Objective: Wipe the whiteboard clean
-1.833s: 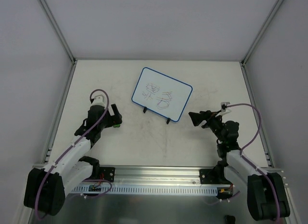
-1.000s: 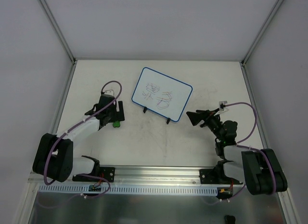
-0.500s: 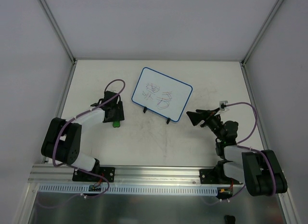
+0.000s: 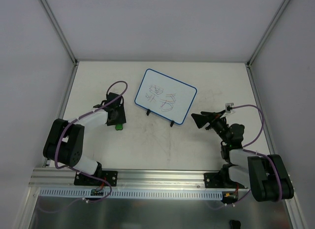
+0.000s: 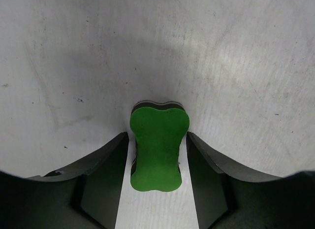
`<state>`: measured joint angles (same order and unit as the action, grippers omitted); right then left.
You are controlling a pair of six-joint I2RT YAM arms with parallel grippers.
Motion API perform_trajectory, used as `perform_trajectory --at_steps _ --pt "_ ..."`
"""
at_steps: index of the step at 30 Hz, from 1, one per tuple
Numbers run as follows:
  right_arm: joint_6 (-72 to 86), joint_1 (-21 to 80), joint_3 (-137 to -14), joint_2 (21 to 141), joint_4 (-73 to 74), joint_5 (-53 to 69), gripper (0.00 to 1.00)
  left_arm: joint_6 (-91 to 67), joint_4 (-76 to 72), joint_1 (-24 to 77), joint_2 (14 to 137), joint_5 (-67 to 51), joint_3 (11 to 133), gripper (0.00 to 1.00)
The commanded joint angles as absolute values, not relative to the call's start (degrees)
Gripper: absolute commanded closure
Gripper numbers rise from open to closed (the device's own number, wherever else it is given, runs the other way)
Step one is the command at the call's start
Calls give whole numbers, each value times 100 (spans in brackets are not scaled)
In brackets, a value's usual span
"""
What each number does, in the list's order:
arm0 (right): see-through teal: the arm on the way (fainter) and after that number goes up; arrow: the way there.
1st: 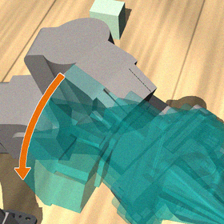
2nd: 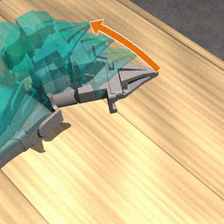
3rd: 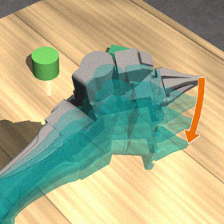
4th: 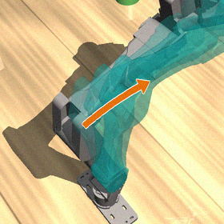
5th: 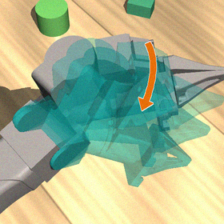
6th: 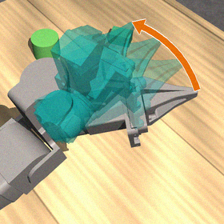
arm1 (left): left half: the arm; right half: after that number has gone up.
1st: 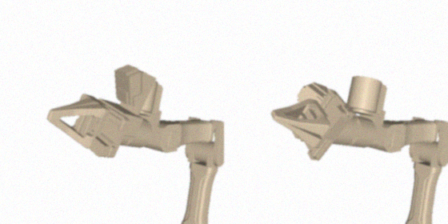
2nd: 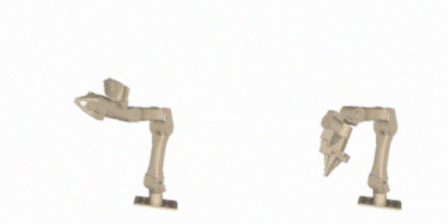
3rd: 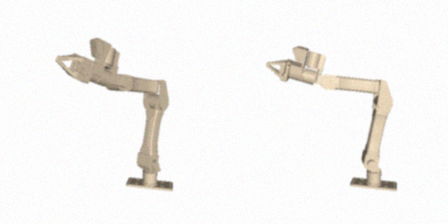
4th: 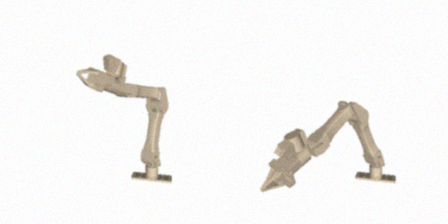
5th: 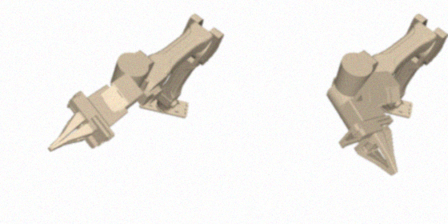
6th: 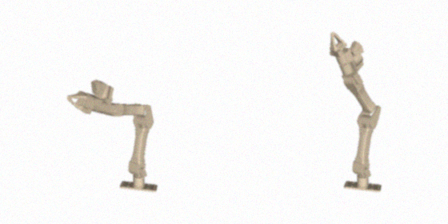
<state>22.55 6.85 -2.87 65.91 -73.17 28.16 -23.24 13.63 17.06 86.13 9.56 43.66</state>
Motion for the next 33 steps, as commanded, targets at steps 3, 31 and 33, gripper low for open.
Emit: perform_trajectory --at_steps 3,31,33 --pt "2267 633 -246 6521 -8279 2944 1 -2417 1556 1714 8288 1090 4412 45" --pt "2364 519 -369 6732 -8279 3102 1 -2144 1345 1714 8087 239 4816 78" --pt "2443 492 -422 6811 -8271 3260 1 -2171 1021 1714 7779 80 4773 76"
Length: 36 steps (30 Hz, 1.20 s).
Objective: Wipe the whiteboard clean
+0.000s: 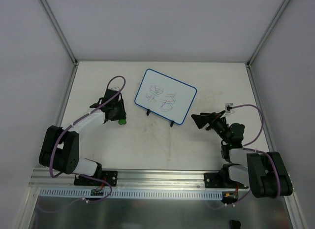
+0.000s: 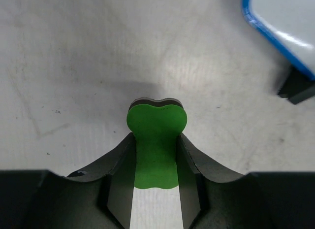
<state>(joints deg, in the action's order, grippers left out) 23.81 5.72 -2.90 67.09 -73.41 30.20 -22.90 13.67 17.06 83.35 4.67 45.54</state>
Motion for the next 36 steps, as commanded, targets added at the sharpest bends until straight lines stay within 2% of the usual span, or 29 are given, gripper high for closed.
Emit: perform_trajectory --at_steps 1,6,19,25,26,28,31,34,36 --pt "2478 475 -518 6959 -8279 3348 1 -2232 924 1714 7691 44 4746 80" --pt "2786 316 -931 7522 -8288 3980 1 -2215 422 1714 7304 -141 4772 92" --pt "2558 281 -1722 8945 -8710 4605 3 -2013 -211 1714 7462 -457 5220 93" --pt "2724 290 -2346 9544 -8771 4851 13 -1864 -658 1714 7532 -659 5221 93" --pt "2759 299 -2521 9728 -8771 4869 20 -1785 -737 1714 7558 -703 5238 93" --pt "2874 299 -2680 9904 -8771 4930 24 -1714 -896 1714 7699 -808 5273 93" --pt "2953 299 -2909 10116 -8771 5027 39 -1679 -1019 1714 7883 -879 5300 92" --pt "2901 299 -2962 10239 -8771 4896 41 -1749 -1133 1714 7980 -870 5274 92" --pt "2953 343 -3136 10344 -8780 4983 47 -1758 -1204 1723 8033 -905 5282 92"
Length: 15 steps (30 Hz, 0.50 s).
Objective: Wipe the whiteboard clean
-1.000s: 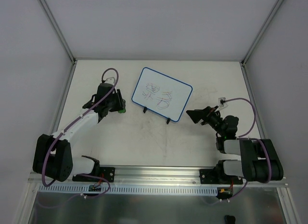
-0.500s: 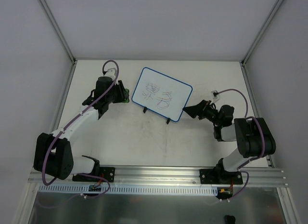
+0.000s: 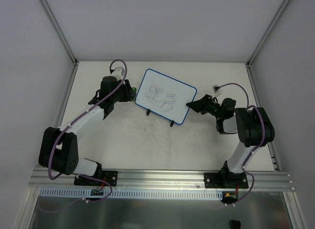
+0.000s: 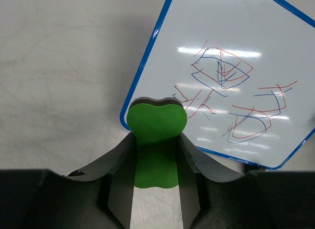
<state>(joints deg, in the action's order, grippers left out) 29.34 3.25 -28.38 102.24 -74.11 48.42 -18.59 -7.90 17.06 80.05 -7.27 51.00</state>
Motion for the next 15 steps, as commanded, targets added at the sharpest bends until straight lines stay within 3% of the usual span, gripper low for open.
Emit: perform_trajectory --at_steps 1,4,15 --pt "2979 360 -3172 10423 -8780 5018 48 -1767 -1204 1723 8051 -897 5291 92" --pt "2892 439 -3234 10468 -8772 4975 51 -1749 -1230 1723 8086 -940 5335 92" --pt "2839 510 -3217 10538 -8780 4852 88 -1011 -1266 2214 8376 -783 5651 100"
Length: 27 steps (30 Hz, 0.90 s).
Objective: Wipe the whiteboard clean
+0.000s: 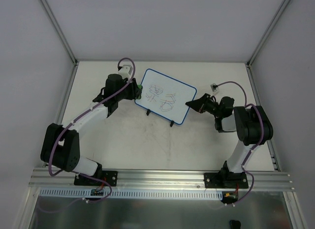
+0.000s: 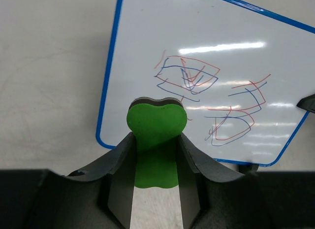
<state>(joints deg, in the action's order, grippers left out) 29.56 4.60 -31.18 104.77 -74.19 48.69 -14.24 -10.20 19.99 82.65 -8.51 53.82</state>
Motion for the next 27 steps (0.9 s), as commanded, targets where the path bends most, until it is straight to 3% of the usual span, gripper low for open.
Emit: perform_trajectory --at_steps 1,4,27 --pt "2848 501 -3217 10538 -8780 4852 90 -993 -1274 2224 8446 -800 5669 100" --pt "2848 510 -3208 10556 -8771 4834 100 -862 -1309 2241 8718 -966 5801 100" --pt "2672 475 -3094 10582 -8780 4781 100 -281 -2769 2408 10150 -317 6398 100"
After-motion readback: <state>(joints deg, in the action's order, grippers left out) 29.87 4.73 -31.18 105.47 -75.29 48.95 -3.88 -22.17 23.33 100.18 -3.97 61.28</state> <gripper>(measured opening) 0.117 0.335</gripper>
